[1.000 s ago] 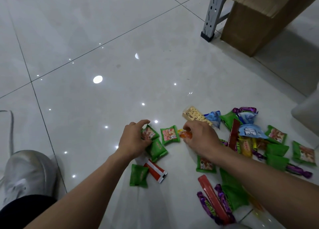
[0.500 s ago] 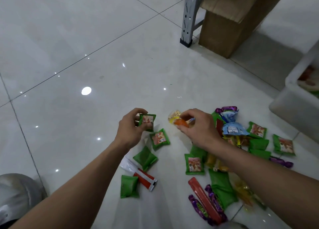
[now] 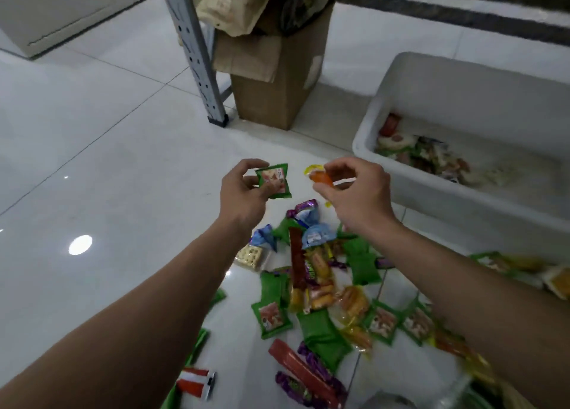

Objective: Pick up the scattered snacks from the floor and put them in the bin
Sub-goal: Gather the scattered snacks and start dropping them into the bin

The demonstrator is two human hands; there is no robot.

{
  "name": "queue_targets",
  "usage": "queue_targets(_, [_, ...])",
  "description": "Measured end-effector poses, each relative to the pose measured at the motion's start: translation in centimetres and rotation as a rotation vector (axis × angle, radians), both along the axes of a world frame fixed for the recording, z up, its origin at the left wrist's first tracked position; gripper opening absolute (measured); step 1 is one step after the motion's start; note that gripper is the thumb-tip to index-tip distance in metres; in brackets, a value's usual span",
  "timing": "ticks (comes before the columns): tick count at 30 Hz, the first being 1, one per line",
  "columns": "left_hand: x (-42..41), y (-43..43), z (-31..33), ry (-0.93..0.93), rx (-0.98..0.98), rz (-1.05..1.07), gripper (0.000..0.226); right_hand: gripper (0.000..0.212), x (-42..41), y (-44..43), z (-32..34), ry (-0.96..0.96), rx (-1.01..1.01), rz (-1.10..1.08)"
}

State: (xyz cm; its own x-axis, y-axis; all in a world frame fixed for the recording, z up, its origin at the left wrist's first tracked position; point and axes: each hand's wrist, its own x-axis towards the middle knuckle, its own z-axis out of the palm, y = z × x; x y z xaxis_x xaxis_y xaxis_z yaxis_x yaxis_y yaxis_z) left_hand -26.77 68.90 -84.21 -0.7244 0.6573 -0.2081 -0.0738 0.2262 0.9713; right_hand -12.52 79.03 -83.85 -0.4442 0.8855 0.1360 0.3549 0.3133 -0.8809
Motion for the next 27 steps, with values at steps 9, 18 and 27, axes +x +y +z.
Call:
queue_targets(9, [6.9,12.6,3.6,0.111,0.092,-0.222,0.033,0.022,9.4,8.6,4.1,0.018,0.067,-0.337])
queue_targets(18, [12.6,20.3,3.8,0.101,0.085,-0.388,0.030,0.024,13.1,14.3,4.5,0.123,0.007,-0.495])
queue_targets(27, [14.3,23.7,1.3,0.189,-0.021,-0.369,0.035,0.024,15.9,16.8,2.9,0.075,-0.024,-0.539])
